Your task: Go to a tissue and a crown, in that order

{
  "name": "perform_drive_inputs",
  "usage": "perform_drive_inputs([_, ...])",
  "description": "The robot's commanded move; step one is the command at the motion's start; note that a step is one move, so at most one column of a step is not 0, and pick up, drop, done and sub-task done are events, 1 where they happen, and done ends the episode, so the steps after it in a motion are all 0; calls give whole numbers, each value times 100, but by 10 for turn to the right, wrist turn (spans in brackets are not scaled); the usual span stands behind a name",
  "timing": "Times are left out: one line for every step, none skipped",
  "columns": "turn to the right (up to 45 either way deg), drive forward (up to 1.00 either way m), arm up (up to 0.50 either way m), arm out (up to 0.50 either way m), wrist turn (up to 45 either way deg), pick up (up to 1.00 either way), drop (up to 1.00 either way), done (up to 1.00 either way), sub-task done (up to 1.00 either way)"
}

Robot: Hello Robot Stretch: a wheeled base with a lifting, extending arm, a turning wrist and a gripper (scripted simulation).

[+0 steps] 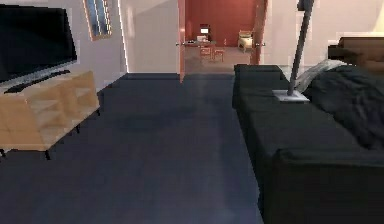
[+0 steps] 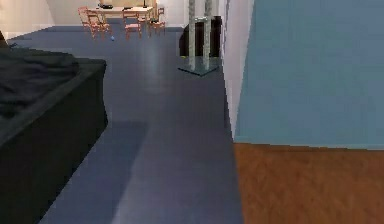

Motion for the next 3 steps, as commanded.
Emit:
perform_drive_inputs([-30,0,0,0,0,0,0,0,0])
perform_drive_inputs([0,75,0,0,0,0,0,0,0])
perform_drive_inputs([60,0,0,0,0,0,0,0,0])
